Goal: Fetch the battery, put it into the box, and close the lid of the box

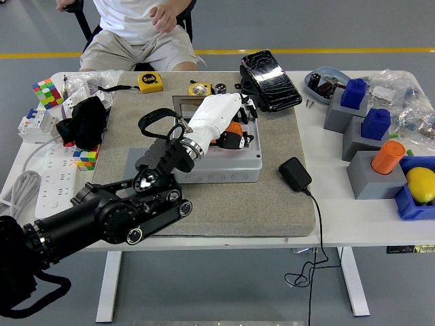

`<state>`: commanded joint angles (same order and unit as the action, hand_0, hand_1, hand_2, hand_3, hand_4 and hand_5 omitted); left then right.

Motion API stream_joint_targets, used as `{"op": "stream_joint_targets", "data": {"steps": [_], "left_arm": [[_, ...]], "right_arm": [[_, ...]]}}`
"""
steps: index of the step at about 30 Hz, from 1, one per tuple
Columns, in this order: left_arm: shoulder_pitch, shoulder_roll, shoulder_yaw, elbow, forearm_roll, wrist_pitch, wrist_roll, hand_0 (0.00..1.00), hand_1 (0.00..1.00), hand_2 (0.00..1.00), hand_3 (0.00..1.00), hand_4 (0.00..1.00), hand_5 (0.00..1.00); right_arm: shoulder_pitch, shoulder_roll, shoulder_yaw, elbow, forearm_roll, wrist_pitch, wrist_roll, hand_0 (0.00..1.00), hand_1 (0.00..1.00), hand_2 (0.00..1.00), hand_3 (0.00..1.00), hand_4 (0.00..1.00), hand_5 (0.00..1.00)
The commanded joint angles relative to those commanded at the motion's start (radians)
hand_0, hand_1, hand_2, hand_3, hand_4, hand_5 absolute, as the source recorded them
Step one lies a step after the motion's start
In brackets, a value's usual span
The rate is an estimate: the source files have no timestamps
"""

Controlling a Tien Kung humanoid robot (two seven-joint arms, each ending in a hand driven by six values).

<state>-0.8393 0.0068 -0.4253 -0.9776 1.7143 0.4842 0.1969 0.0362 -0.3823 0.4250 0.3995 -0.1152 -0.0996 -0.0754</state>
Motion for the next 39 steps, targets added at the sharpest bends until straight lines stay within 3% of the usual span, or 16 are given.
{"op": "stream_joint_targets", "data": {"steps": [9,16,20,21,26,27,30,34,39], "left_arm": [[0.008,0.008,-0.022,-0.030,-0.006,-0.004,-0.008,0.493,0.461,0.482,0.597,0.922,0.002],[0.029,0.026,-0.104,-0.126,0.006,0.035,-0.057,0.520,0.482,0.490,0.596,0.926,0.002],[0.022,0.026,-0.140,-0.110,-0.015,0.043,-0.081,0.520,0.482,0.490,0.596,0.926,0.002],[0.018,0.026,-0.145,-0.097,-0.024,0.034,-0.074,0.780,0.781,0.752,0.801,0.940,0.180],[0.003,0.031,-0.144,-0.018,-0.070,-0.019,-0.032,0.780,0.781,0.752,0.801,0.940,0.180],[0.003,0.032,-0.143,-0.009,-0.074,-0.024,-0.028,0.847,0.839,0.809,0.836,0.950,0.330],[0.005,0.036,-0.138,0.011,-0.084,-0.042,-0.011,0.847,0.839,0.809,0.836,0.950,0.330],[0.015,0.043,-0.134,-0.008,-0.085,-0.057,0.008,0.838,0.828,0.795,0.827,0.952,0.366],[0.036,0.060,-0.126,-0.085,-0.076,-0.081,0.052,0.814,0.812,0.778,0.814,0.953,0.377]], "right_arm": [[-0.001,0.002,0.001,0.001,-0.002,0.000,0.001,0.634,0.646,0.664,0.573,0.990,0.542],[-0.005,0.001,0.002,0.000,-0.001,0.001,0.000,0.634,0.646,0.664,0.573,0.991,0.542],[-0.003,0.002,0.001,0.001,-0.001,0.001,0.000,0.634,0.646,0.664,0.573,0.991,0.542],[-0.003,0.002,0.001,0.001,-0.001,0.001,0.001,0.634,0.646,0.664,0.573,0.991,0.543],[0.000,0.003,0.002,0.002,-0.002,0.001,0.001,0.634,0.646,0.664,0.573,0.991,0.543],[0.000,0.002,0.001,0.002,-0.001,0.001,0.001,0.634,0.646,0.664,0.573,0.991,0.542],[-0.002,0.002,-0.002,0.001,0.001,0.002,0.000,0.634,0.646,0.664,0.573,0.991,0.542],[-0.005,0.001,0.003,0.001,-0.001,0.003,0.000,0.633,0.646,0.664,0.574,0.991,0.542],[-0.008,0.001,0.015,0.003,-0.005,0.003,0.000,0.633,0.646,0.664,0.574,0.991,0.543]]}}
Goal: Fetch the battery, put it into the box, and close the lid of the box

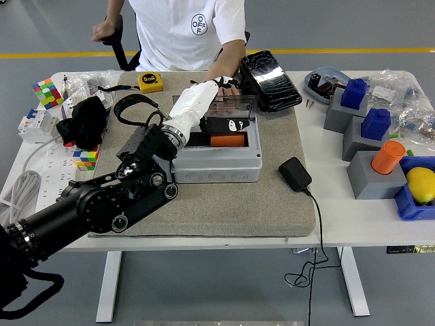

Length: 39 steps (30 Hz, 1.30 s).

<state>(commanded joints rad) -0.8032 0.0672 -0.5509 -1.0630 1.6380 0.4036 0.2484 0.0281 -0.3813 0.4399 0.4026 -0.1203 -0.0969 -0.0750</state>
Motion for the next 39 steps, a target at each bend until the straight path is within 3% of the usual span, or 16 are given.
{"op": "stream_joint_targets", "data": {"steps": [4,11,21,29,34,39], "left_arm": [[0.011,0.017,0.013,-0.065,0.005,-0.021,0.041,0.814,0.812,0.778,0.814,0.953,0.377],[0.023,0.033,0.021,-0.120,0.014,-0.059,0.100,0.803,0.801,0.770,0.810,0.953,0.377],[0.049,0.092,0.045,-0.278,0.014,-0.141,0.224,0.753,0.782,0.760,0.798,0.949,0.385],[0.056,0.106,0.063,-0.308,-0.019,-0.196,0.293,0.740,0.778,0.759,0.798,0.947,0.391],[0.063,0.112,0.054,-0.327,-0.027,-0.200,0.291,0.729,0.776,0.755,0.797,0.941,0.395],[0.091,0.114,-0.022,-0.387,-0.011,-0.168,0.249,0.725,0.772,0.754,0.794,0.940,0.388]], "right_arm": [[-0.004,0.000,0.002,-0.001,0.000,0.000,0.000,0.633,0.646,0.664,0.574,0.991,0.543],[-0.008,0.003,0.008,0.000,-0.003,0.000,0.000,0.634,0.646,0.664,0.574,0.991,0.543],[-0.014,0.002,0.015,-0.002,-0.002,0.002,-0.001,0.634,0.646,0.664,0.574,0.992,0.544],[-0.013,0.004,0.016,0.000,-0.005,0.004,0.000,0.634,0.646,0.664,0.574,0.992,0.544],[-0.014,0.004,0.017,-0.001,-0.005,0.005,0.000,0.634,0.646,0.664,0.574,0.993,0.544],[-0.012,0.003,0.015,-0.001,-0.005,0.005,0.000,0.634,0.646,0.664,0.574,0.993,0.544]]}}
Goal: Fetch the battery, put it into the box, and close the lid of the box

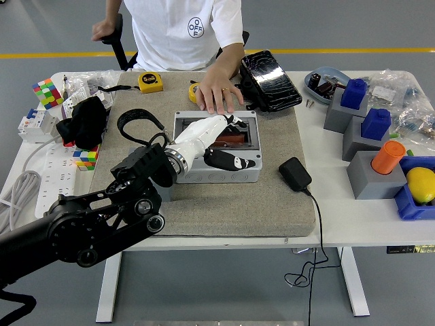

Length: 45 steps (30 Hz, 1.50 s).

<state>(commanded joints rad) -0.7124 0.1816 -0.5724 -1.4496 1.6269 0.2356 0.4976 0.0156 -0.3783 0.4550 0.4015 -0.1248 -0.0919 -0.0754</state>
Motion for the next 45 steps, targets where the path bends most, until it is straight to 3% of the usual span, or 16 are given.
{"op": "stream_joint_targets", "data": {"steps": [5,10,17,23,33,45], "left_arm": [[0.061,0.002,-0.103,-0.049,0.015,0.068,-0.086,0.730,0.773,0.753,0.791,0.938,0.379],[0.147,-0.001,-0.217,-0.057,-0.020,0.147,-0.190,0.727,0.769,0.749,0.781,0.937,0.377],[0.300,-0.019,-0.390,-0.047,-0.257,0.266,-0.399,0.735,0.759,0.732,0.764,0.932,0.374],[0.404,-0.014,-0.536,-0.055,-0.403,0.296,-0.523,0.731,0.745,0.716,0.752,0.927,0.375],[0.485,0.002,-0.709,-0.045,-0.403,0.283,-0.518,0.729,0.744,0.719,0.744,0.922,0.373],[0.513,-0.010,-0.745,-0.046,-0.392,0.267,-0.501,0.730,0.741,0.719,0.735,0.904,0.353]], "right_arm": [[0.001,0.001,0.002,0.000,0.000,0.000,0.000,0.634,0.646,0.665,0.575,0.993,0.544],[0.001,0.001,0.004,-0.001,0.000,-0.001,0.000,0.634,0.646,0.665,0.575,0.993,0.543],[0.003,0.003,0.006,-0.002,0.000,-0.002,0.000,0.633,0.646,0.665,0.574,0.994,0.543],[0.011,0.004,0.004,-0.009,0.006,-0.006,-0.001,0.633,0.646,0.665,0.575,0.994,0.543],[0.023,0.005,0.006,-0.009,0.004,-0.011,-0.002,0.633,0.646,0.664,0.574,0.993,0.544],[0.021,0.005,0.003,-0.012,0.007,-0.010,-0.003,0.633,0.646,0.664,0.574,0.992,0.545]]}}
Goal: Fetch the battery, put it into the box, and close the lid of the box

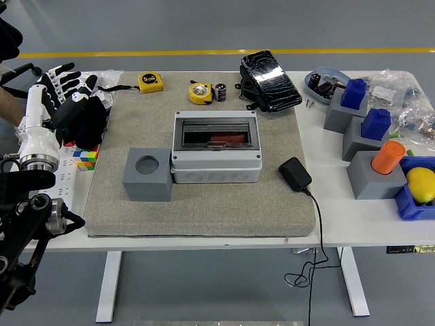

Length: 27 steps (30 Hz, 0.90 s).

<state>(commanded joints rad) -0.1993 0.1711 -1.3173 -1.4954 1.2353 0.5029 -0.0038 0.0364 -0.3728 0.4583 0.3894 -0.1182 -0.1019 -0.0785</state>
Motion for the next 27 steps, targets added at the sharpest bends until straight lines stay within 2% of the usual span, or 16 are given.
{"op": "stream_joint_targets", "data": {"steps": [27], "left_arm": [[-0.001,-0.002,-0.003,-0.009,0.003,-0.008,0.010,0.735,0.735,0.715,0.705,0.888,0.334]], "right_arm": [[0.008,0.000,0.004,0.001,-0.002,-0.001,0.001,0.631,0.646,0.664,0.573,0.987,0.547]]}}
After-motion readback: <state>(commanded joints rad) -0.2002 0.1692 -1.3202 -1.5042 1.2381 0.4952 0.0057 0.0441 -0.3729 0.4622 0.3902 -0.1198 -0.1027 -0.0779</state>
